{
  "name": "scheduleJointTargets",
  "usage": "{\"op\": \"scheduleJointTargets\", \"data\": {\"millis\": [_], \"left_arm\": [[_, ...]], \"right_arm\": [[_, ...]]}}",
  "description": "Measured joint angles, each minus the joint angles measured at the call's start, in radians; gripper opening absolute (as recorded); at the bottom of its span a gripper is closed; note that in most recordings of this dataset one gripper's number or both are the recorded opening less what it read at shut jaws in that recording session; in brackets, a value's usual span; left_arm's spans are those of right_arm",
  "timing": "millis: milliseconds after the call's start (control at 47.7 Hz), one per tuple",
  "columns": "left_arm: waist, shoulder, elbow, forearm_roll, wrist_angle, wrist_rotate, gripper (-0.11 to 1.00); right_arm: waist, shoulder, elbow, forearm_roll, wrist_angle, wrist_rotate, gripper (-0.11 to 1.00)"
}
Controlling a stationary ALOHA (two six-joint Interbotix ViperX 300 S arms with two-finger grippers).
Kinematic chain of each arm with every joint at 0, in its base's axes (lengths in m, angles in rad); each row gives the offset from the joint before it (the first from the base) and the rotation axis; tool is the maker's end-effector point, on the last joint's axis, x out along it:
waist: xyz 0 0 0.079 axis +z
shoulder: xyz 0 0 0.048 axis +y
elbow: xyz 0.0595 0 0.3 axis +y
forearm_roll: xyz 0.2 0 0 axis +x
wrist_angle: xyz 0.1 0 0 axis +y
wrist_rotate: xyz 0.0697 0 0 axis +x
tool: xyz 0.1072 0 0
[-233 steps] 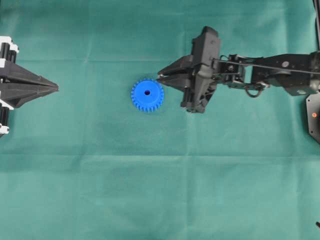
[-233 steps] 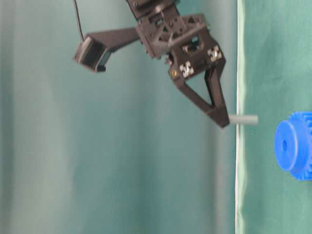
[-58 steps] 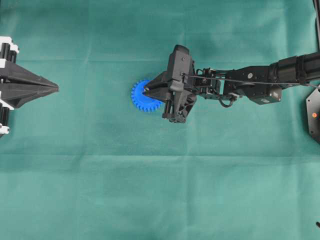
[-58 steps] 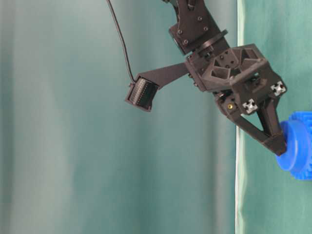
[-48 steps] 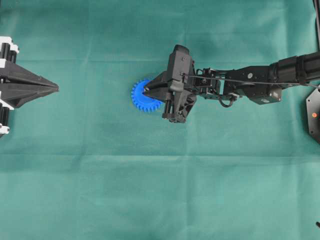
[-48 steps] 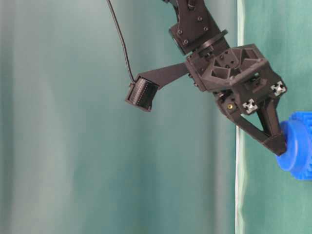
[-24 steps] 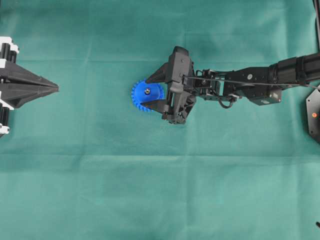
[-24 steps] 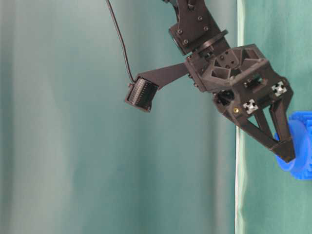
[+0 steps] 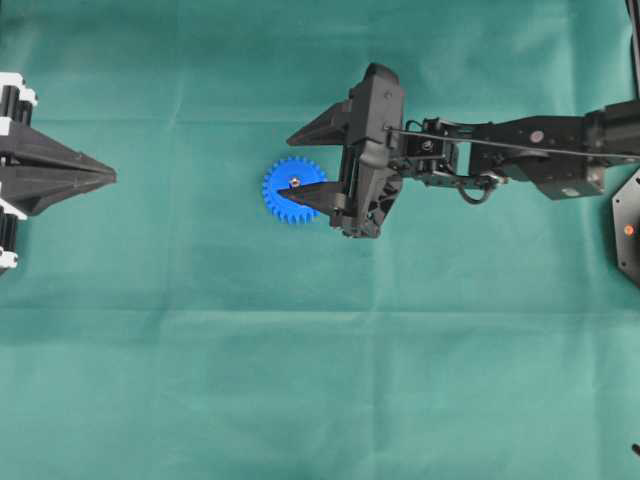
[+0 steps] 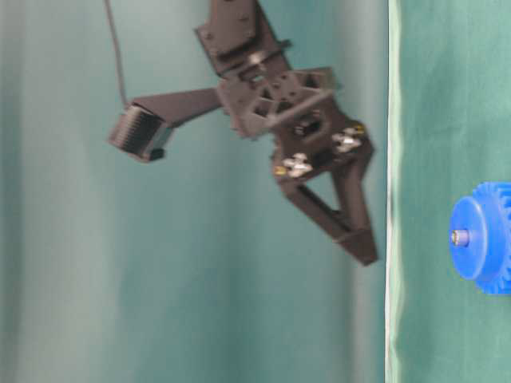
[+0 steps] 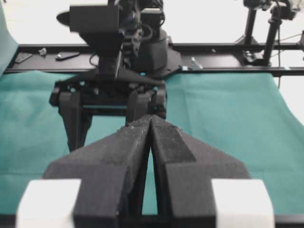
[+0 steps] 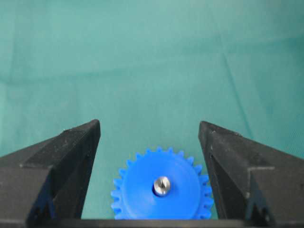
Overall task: Insert the shaft placed at a random location into the center hole of the medium gear at another random location.
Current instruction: 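Open the right gripper and raise it off the inserted shaft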
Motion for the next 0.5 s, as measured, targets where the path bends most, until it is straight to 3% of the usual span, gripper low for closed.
{"op": "scheduleJointTargets", "data": {"millis": [503], "left_arm": [[0.000,-0.002,0.000,0.002,-0.002,-0.002,0.00]], "right_arm": [[0.000,-0.066,0.044,-0.003,0.031,0.002,0.81]]}}
